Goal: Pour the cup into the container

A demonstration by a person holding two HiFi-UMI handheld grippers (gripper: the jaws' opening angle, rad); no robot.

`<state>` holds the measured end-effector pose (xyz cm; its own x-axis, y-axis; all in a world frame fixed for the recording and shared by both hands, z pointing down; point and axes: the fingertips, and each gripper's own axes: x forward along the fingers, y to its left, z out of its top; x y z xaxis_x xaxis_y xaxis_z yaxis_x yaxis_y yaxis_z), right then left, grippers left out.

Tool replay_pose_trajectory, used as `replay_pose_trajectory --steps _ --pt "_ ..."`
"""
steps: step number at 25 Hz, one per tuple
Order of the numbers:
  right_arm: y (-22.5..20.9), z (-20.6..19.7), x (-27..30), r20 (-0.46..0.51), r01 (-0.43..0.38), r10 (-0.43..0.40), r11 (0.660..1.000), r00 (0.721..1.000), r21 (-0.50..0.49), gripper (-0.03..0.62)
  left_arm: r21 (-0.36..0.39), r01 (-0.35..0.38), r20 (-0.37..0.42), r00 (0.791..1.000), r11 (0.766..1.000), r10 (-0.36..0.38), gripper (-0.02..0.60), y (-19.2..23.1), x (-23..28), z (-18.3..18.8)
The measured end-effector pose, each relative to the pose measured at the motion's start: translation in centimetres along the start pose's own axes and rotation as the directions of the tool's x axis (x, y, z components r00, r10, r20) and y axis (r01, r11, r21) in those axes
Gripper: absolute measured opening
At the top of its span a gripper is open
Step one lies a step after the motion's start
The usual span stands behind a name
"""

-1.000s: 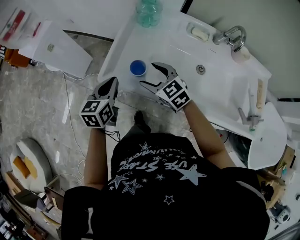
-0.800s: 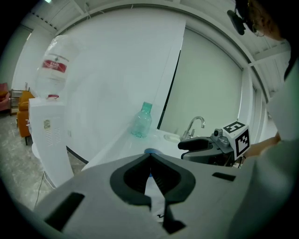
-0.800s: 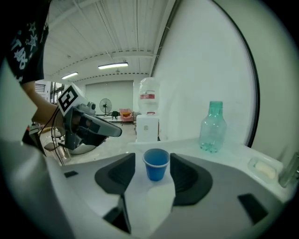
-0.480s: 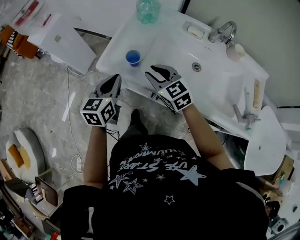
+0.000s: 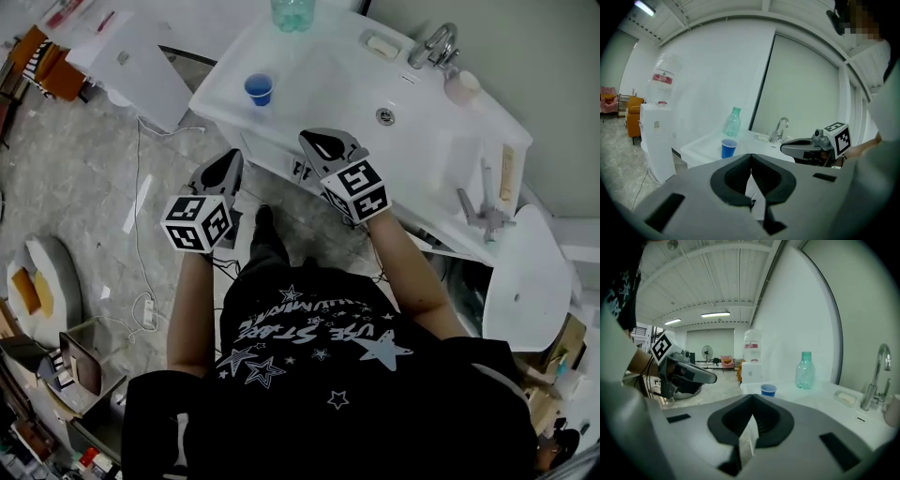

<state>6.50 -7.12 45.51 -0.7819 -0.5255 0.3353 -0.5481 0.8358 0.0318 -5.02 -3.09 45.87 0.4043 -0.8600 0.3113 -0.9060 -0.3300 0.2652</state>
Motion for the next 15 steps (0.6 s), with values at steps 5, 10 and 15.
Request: replay_pose_trajectory --steps 5,10,15 --pt "1.2 -1.4 -2.5 -0.033 0.002 -0.005 0.998 0.999 -0.063 0.006 -0.007 -0.006 0.008 1.0 1.0 0.007 0.009 -2.2 -1.4 -1.1" --pt "2.0 -2.2 -4.9 -0.046 0.0 -0.004 0.997 0.999 -0.074 0.006 -0.006 0.0 0.012 1.0 1.0 0.0 0.009 -4.4 -2.6 -2.1" --pt "3.2 -2.2 -6.8 -0.039 -0.003 0.0 0.997 0.999 -0.073 0.006 -0.002 0.007 0.012 1.0 1.0 -0.007 0.009 -6.1 -3.7 -3.0"
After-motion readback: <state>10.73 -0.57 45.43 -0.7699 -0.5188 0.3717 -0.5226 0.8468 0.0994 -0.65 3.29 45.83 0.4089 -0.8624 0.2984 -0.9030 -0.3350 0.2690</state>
